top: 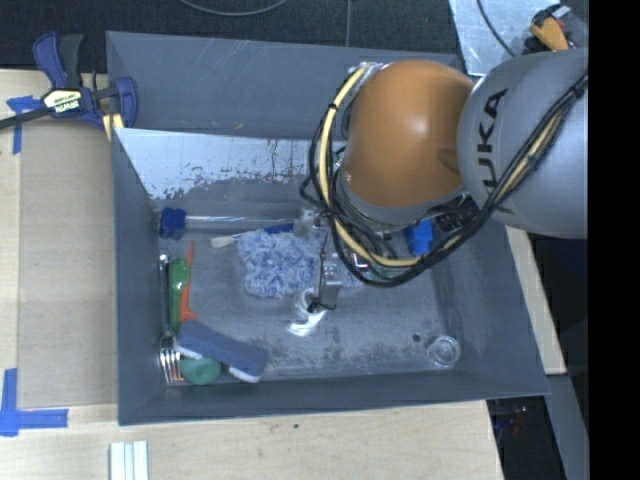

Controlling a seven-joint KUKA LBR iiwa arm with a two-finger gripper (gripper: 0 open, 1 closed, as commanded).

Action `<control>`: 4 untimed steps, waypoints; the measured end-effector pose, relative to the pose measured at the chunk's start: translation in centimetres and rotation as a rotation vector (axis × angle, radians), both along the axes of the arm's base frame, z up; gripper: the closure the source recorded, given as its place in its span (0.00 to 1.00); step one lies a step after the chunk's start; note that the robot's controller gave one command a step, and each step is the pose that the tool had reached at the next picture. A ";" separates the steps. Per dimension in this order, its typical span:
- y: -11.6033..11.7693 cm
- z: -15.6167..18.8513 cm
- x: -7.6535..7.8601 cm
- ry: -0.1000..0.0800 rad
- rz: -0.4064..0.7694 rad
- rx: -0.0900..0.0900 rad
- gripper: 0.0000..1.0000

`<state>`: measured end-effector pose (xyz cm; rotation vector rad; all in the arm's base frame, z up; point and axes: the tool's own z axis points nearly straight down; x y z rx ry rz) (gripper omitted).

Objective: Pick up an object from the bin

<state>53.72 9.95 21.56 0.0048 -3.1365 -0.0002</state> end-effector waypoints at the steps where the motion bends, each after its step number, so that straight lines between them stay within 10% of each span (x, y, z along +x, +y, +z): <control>1: -0.1 0.4 0.2 -0.008 -0.004 0.001 0.00; 2: -4.8 -12.6 8.3 -0.016 0.169 0.001 0.00; 3: -4.4 -14.5 8.4 -0.017 0.041 0.002 0.00; 4: -5.4 -14.7 9.4 -0.010 0.186 0.004 0.00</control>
Offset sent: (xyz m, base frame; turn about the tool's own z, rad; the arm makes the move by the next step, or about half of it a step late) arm 0.0893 -0.0538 -0.1456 -0.1884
